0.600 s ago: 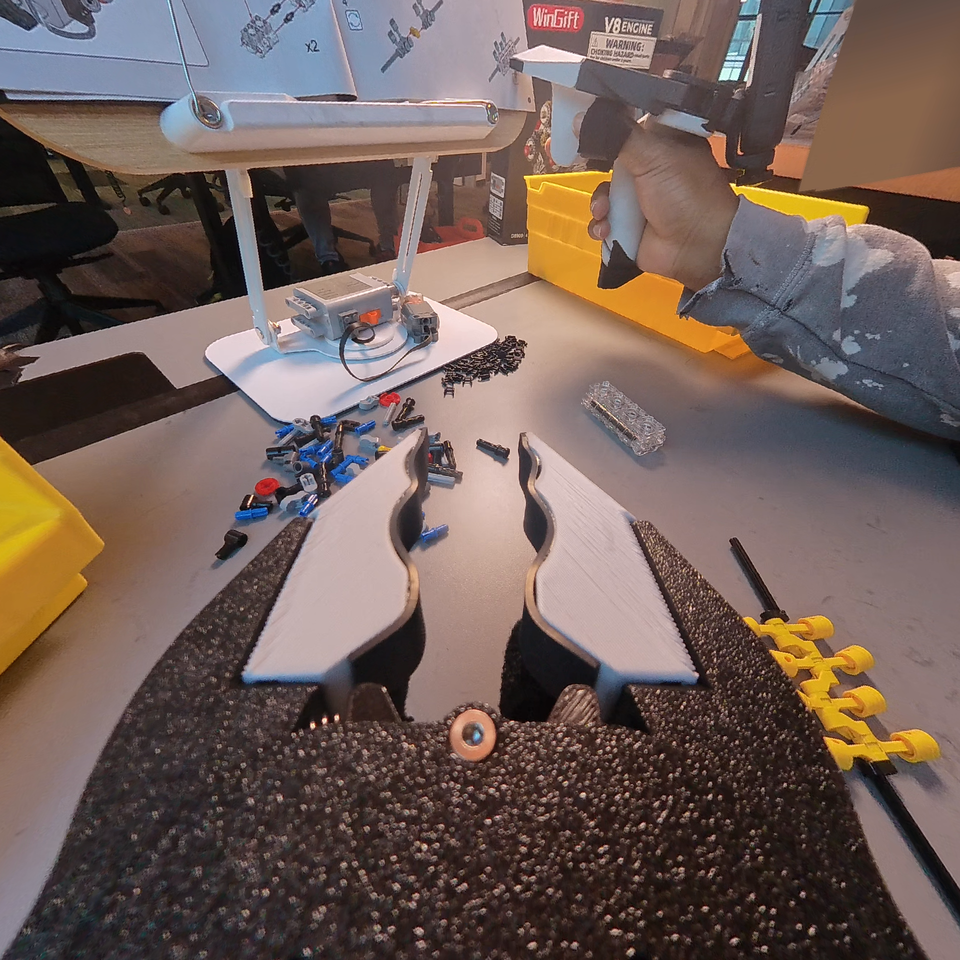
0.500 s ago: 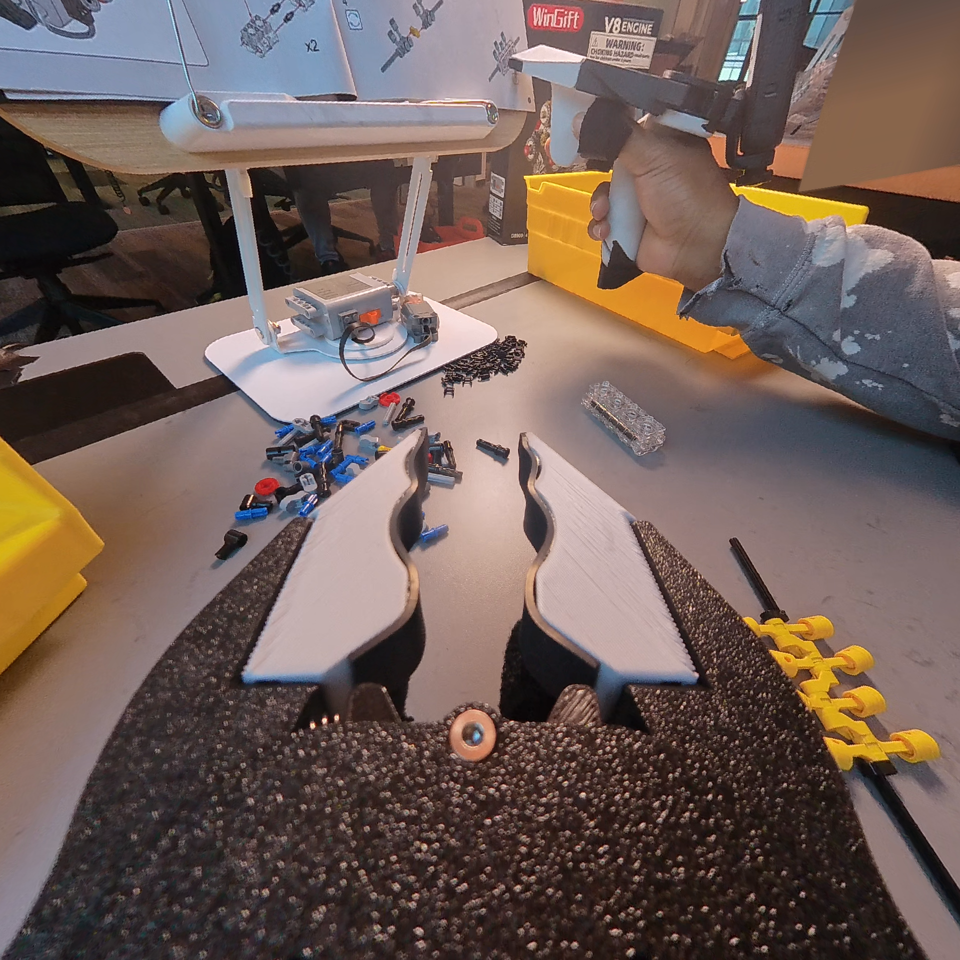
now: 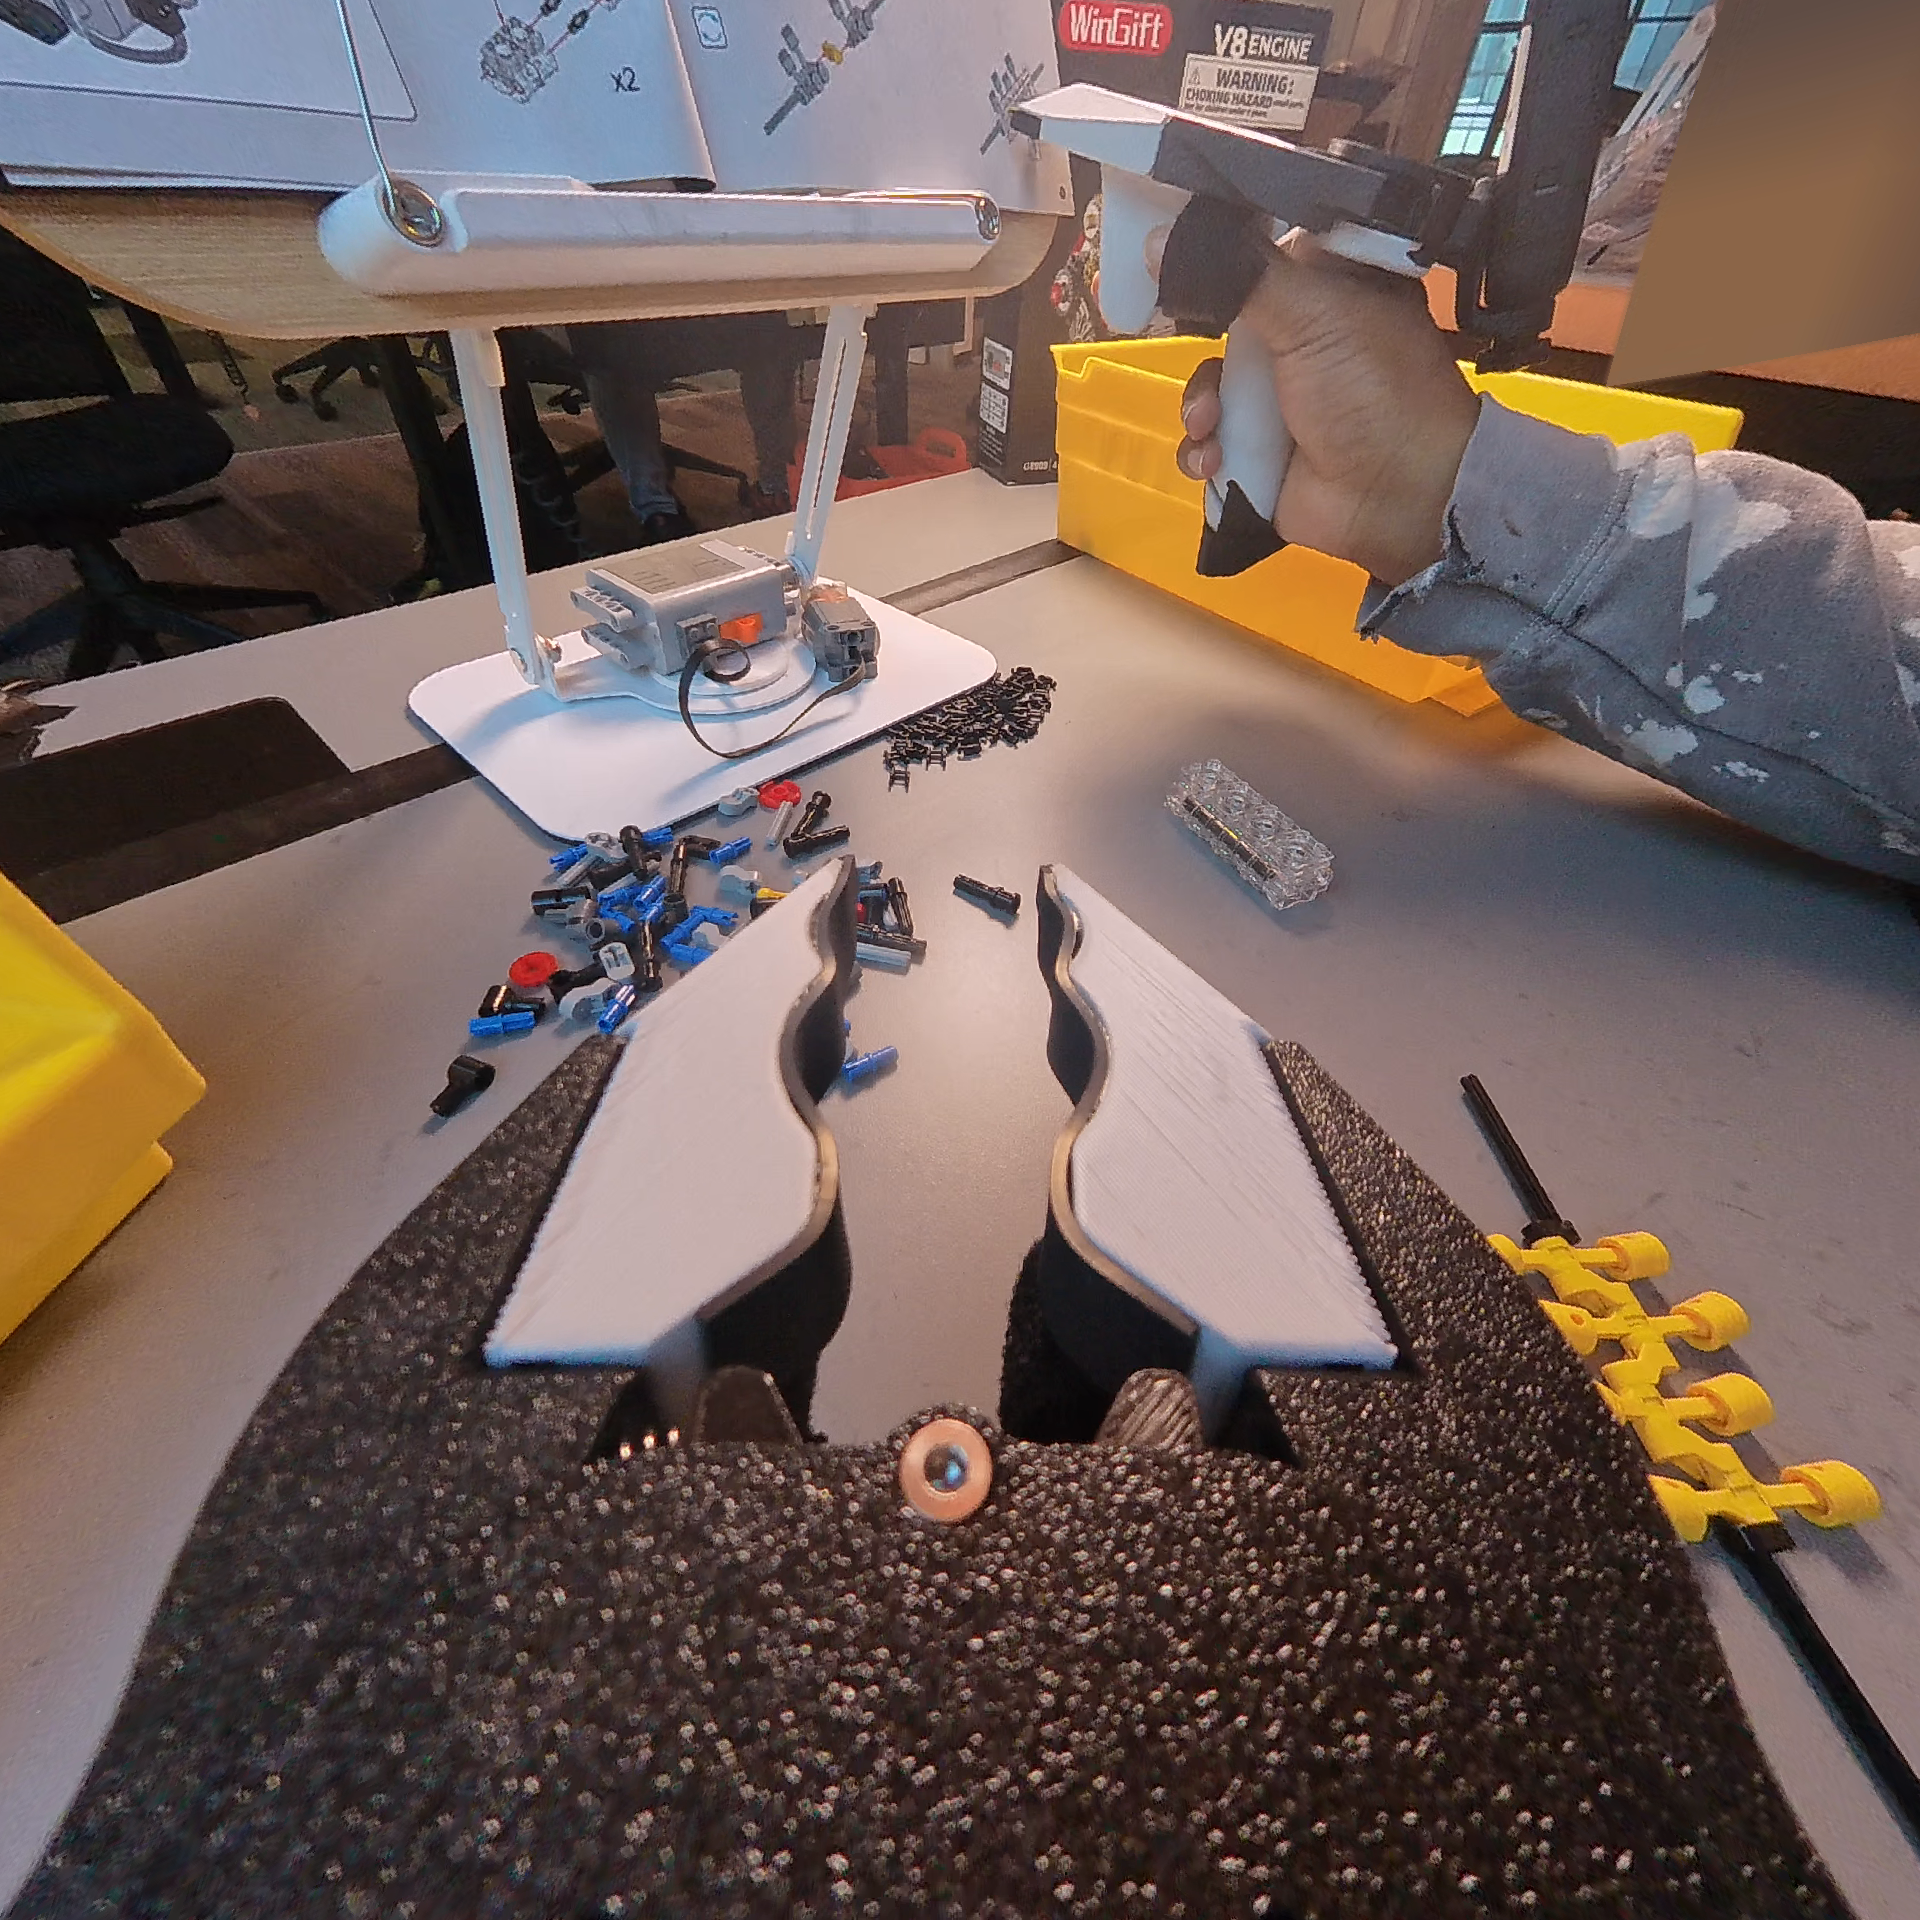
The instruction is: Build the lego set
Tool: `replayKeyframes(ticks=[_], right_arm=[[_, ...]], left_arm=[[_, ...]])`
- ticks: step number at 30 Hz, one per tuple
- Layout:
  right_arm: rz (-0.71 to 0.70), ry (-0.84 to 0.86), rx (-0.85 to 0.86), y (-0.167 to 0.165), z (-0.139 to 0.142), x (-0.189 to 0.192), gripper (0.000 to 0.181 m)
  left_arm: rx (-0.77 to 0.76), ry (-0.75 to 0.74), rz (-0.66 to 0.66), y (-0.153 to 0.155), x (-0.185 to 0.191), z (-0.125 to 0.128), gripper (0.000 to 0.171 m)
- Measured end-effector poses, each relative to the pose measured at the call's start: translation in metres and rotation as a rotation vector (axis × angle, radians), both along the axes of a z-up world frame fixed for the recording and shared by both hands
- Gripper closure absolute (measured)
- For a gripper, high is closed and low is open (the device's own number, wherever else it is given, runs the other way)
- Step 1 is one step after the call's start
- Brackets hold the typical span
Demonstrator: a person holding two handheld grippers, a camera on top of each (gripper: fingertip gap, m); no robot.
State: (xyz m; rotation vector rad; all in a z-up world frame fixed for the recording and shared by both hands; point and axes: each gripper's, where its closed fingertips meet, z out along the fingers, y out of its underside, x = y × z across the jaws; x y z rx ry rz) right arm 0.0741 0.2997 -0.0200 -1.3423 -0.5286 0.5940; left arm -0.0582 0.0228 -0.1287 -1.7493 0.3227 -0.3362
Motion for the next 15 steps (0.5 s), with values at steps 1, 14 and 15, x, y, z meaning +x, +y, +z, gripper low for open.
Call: replayKeyframes(ticks=[1, 14, 15], right_arm=[[0.001, -0.006, 0.007, -0.0009, 0.0001, -0.0009, 0.164], [-0.022, -0.015, 0.025, -0.0005, 0.0002, 0.0012, 0.172], [-0.025, -0.016, 0.026, -0.0003, 0.0001, 0.0015, 0.173]], left_arm=[[0.000, 0.001, 0.000, 0.0000, 0.0000, -0.0002, 0.138], [-0.001, -0.004, -0.001, 0.0011, -0.0021, -0.0014, 0.138], [-0.002, -0.003, -0.001, 0.0012, -0.0022, -0.0016, 0.138]])
